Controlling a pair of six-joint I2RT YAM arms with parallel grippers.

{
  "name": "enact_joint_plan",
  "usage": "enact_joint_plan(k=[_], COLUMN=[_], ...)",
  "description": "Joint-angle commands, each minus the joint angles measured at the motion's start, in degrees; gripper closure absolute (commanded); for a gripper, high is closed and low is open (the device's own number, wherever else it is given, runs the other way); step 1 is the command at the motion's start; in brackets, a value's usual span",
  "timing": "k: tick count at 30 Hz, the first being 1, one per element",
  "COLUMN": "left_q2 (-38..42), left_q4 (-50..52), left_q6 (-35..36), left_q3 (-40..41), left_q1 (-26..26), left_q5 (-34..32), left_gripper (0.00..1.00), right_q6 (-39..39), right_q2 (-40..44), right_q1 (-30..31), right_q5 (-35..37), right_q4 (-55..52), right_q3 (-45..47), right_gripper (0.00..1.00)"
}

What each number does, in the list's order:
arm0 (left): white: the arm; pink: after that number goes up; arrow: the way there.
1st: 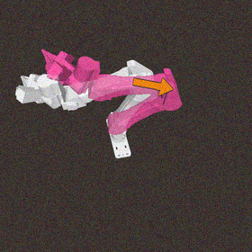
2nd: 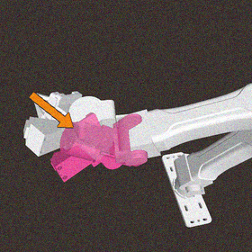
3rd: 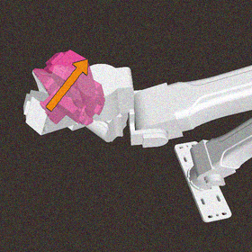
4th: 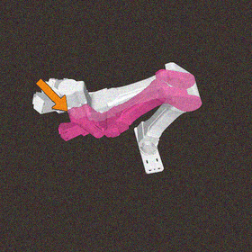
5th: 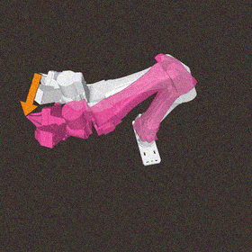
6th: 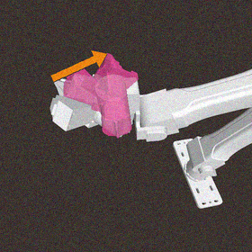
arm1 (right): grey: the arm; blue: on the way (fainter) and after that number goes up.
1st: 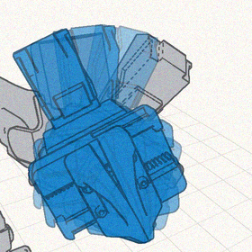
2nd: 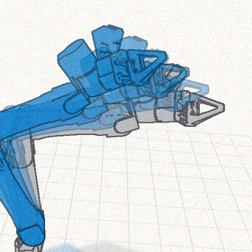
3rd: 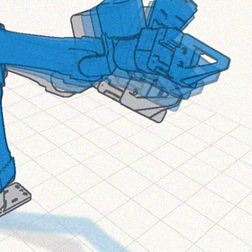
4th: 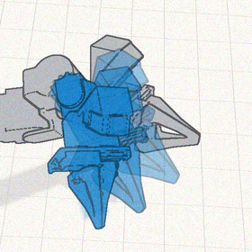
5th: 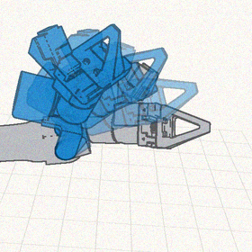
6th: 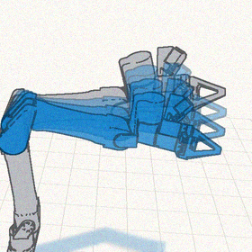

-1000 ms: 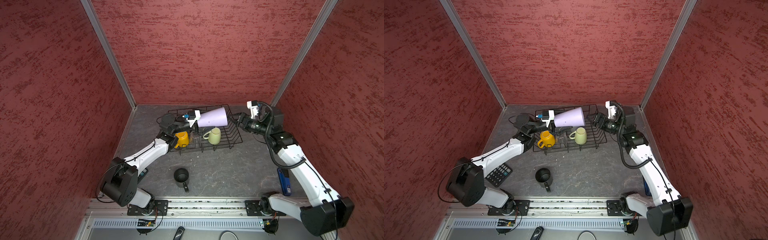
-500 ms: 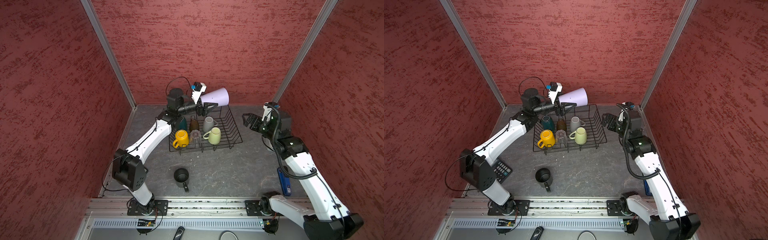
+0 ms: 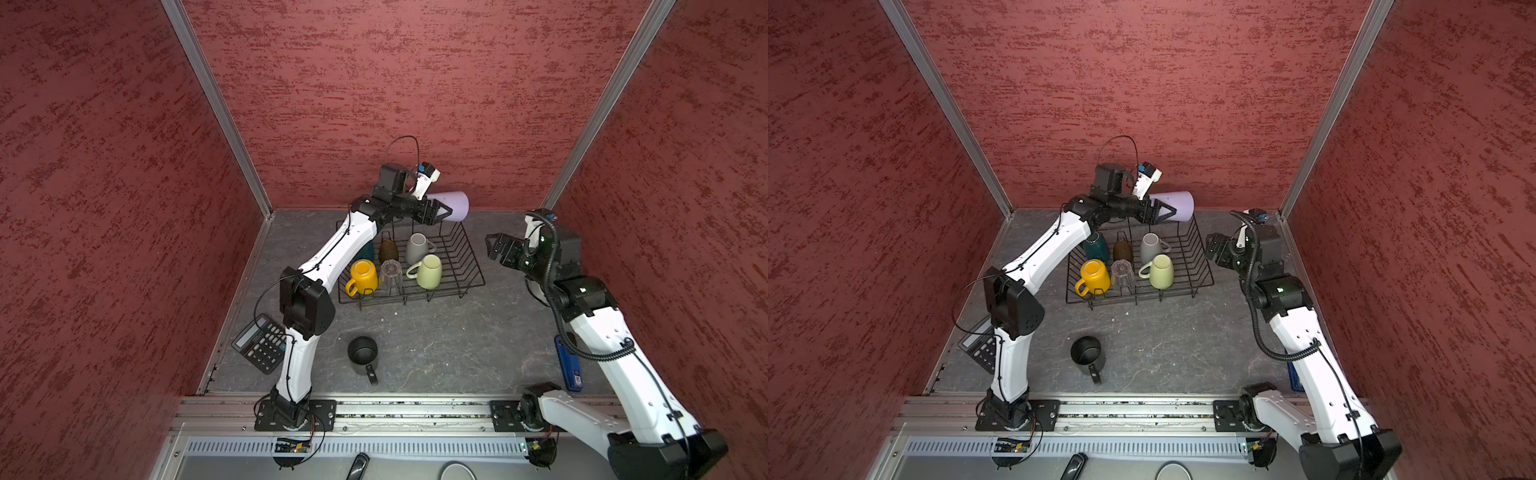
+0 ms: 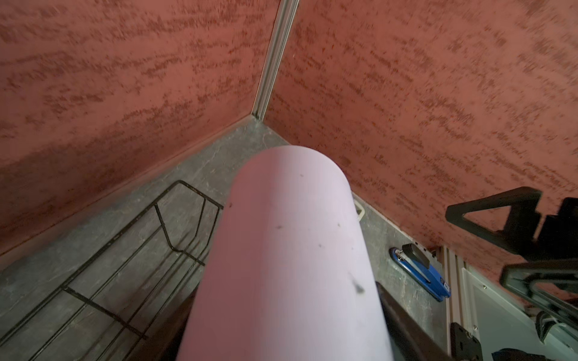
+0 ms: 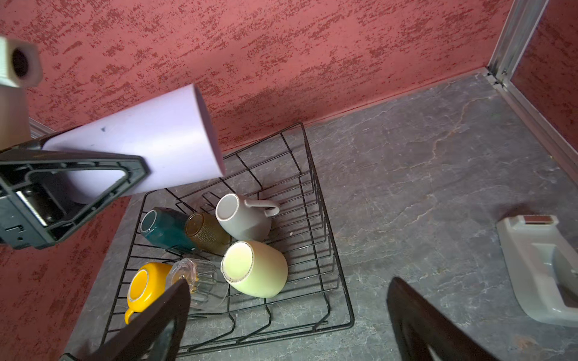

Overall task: Load cups into a dish rack
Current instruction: Place the cup upside down at the dish rack.

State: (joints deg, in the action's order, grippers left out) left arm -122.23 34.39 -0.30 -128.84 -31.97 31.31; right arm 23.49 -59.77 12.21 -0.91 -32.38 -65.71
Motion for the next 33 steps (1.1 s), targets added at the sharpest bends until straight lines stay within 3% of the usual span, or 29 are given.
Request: enact_joint_plan(k=[1, 5, 12, 29, 33], left_q2=[-4.51, -9.93, -12.95, -17.72, -18.45], left_q4=[12.91, 19.62, 19.84, 19.88, 19.78], left_q6=[3.52, 6.15, 12.71, 16.28, 18.72], left_q3=[-9.14, -17.86, -18.51, -19.43, -19.39], left_q1=[-2.6, -5.24, -10.09, -11.11, -11.99], left_q5=[-6.9, -15.18, -29.29, -33.79, -35.67], left_gripper=[0.92, 0.92, 0.92, 0.89, 0.84], right_q6=[-0.84, -0.33, 0.99, 4.18, 4.37], right_q2=[1.7, 2.63, 4.29, 4.76, 4.4], right_q1=[-0.16, -0.09, -0.15, -0.16, -0.15], right_q5=[-0.91, -2.45, -5.29, -9.59, -10.17], right_q4=[-0.53, 0.15, 1.12, 4.08, 4.25], right_q3=[1.14, 2.37, 4.33, 8.12, 8.38], right_gripper=[0.01, 0.01, 0.01, 0.01, 0.01])
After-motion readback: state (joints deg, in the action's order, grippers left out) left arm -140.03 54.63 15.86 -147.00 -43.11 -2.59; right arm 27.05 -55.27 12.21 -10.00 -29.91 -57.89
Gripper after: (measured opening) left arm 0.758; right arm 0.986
